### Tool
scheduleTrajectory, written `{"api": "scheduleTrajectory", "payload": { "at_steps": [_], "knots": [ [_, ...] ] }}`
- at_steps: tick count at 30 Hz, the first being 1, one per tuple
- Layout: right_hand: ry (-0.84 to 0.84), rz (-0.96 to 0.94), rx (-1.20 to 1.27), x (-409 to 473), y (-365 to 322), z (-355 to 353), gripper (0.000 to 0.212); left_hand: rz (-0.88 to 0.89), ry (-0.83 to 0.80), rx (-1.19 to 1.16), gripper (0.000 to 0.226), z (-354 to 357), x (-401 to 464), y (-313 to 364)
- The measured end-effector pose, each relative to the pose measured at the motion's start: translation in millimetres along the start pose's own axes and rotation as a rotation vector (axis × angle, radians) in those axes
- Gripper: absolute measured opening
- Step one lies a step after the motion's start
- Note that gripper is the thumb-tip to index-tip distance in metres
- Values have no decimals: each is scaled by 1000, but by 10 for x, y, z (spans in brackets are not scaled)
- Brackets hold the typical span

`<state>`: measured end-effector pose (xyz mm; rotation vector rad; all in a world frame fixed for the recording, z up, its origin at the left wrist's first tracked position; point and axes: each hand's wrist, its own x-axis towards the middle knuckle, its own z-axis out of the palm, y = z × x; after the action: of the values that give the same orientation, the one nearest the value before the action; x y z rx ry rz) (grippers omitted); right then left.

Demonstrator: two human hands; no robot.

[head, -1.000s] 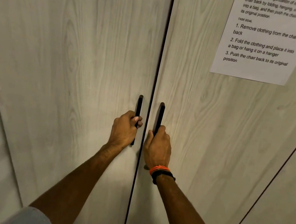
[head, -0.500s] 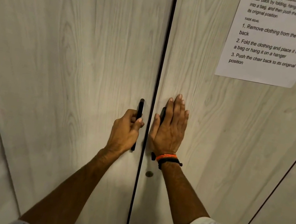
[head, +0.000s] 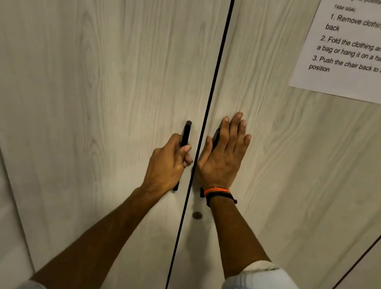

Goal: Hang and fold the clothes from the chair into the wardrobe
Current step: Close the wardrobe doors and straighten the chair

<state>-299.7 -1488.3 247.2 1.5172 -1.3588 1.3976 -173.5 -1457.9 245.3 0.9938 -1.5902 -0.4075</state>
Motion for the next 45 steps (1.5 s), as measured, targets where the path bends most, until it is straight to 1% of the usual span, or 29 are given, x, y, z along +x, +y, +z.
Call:
{"api": "scheduleTrajectory", "payload": {
  "at_steps": [2,4,5,7,9,12,17,20,22,24,25,26,28,30,31,33,35,37,41,42,45],
  "knots": [
    [-27,0,-18,6,-3,-24,61,-38,-2,-8,13,-16,5,65],
    [-59,4,-16,13,-2,-91,64,-50,-6,58,16,-26,-15,98],
    [-82,-3,-7,15,8,-118,66,-33,26,151,21,-39,-18,98],
    [-134,-32,16,3,65,-192,72,54,147,317,34,-62,-32,71],
    [-200,-79,24,-5,149,-268,80,103,194,378,40,-64,-22,53],
    [-278,-118,8,-1,207,-344,89,64,163,377,42,-43,15,68],
    [-384,-78,34,-62,158,-471,97,75,136,356,41,-90,-13,112],
    [-465,-43,97,-157,134,-578,101,62,72,313,50,-153,-84,101],
    [-493,-23,156,-199,115,-641,102,-19,43,266,59,-193,-130,112],
    [-503,11,245,-241,119,-730,98,-89,9,264,66,-213,-229,156],
    [-494,46,294,-275,110,-770,92,-116,-20,278,69,-228,-289,183],
    [-464,76,334,-319,102,-804,84,-141,-47,293,71,-241,-350,202],
    [-376,87,407,-425,87,-875,64,-182,-51,331,71,-278,-503,259],
    [-372,78,498,-552,53,-927,51,-223,-10,369,69,-353,-687,309],
    [-417,75,539,-610,29,-955,48,-244,12,389,67,-390,-780,331],
    [-559,85,621,-750,-19,-1018,43,-297,62,444,63,-463,-1033,383],
    [-723,111,709,-919,-91,-1085,41,-370,118,502,59,-548,-1344,453],
    [-862,91,795,-1100,-220,-1198,38,-469,195,549,56,-657,-1750,547],
    [-1096,-28,991,-1533,-671,-1559,37,-680,329,661,54,-970,-2766,836],
    [-1178,-87,1045,-1678,-863,-1727,37,-745,390,687,53,-1080,-3119,964],
    [-1307,-280,1186,-2084,-1396,-2293,36,-906,542,747,51,-1327,-4084,1394]
  ]
}}
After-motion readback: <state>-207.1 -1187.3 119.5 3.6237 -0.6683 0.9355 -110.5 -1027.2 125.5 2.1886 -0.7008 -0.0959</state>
